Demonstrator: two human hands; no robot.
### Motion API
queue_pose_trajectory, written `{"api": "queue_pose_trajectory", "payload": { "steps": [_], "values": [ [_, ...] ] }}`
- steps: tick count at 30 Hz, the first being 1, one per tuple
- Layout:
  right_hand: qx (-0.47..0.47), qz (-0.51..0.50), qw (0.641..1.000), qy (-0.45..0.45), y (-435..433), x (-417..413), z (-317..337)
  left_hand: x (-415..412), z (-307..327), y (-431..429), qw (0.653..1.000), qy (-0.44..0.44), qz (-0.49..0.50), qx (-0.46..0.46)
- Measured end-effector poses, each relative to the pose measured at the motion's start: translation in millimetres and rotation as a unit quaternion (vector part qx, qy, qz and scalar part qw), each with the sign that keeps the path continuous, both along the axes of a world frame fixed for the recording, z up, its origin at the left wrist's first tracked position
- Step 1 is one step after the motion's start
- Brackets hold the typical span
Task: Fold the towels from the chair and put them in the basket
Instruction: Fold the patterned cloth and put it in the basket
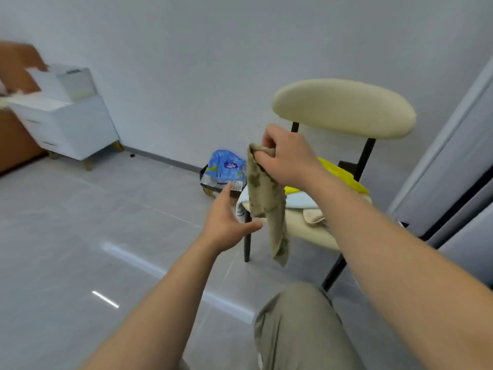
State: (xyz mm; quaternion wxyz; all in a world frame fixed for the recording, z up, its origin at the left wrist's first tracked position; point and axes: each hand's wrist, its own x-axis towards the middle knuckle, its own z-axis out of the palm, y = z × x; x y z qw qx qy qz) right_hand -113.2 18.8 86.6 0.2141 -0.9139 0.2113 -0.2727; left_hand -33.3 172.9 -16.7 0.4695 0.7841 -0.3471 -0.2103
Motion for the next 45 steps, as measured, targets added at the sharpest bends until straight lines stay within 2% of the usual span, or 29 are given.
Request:
{"api": "queue_pose_trajectory", "payload": {
  "steps": [3,7,11,15,18,22,26,32,37,42,45],
  "values": [
    [0.05,0.024,0.998,-0.032,25.5,23.6,-31.6,24.5,-23.4,20.3,0.999,-0.019,0.014,-0.044],
    [0.114,0.023,0.993,-0.028,46.9,57.1,-97.0,60.2,-62.9,44.2,0.996,0.032,0.078,-0.042],
    [0.182,0.015,0.983,0.031,54.7,86.4,-164.8,88.0,-100.7,61.1,0.99,0.098,0.103,-0.005],
    [0.197,0.011,0.975,0.106,52.8,115.6,-208.9,122.5,-115.1,50.9,0.987,0.09,0.121,0.049],
    [0.191,0.005,0.971,0.144,46.4,137.7,-217.5,144.6,-113.0,42.7,0.979,0.088,0.17,0.062],
    [0.262,-0.059,0.953,0.141,35.2,148.9,-233.2,149.0,-116.9,41.6,0.971,0.11,0.204,0.054],
    [0.282,-0.093,0.946,0.128,27.6,150.0,-241.7,146.7,-116.0,37.0,0.97,0.079,0.218,0.074],
    [0.27,-0.113,0.947,0.135,25.3,139.2,-238.8,139.4,-114.6,37.0,0.978,0.016,0.185,0.099],
    [0.278,-0.122,0.943,0.138,23.1,137.3,-238.4,133.4,-117.2,33.8,0.983,-0.04,0.171,0.062],
    [0.342,-0.134,0.925,0.094,23.0,137.6,-238.9,125.3,-122.5,32.2,0.985,-0.084,0.141,0.047],
    [0.385,-0.144,0.908,0.077,22.3,139.3,-240.2,119.5,-126.4,33.2,0.99,-0.093,0.088,0.054]
  ]
}}
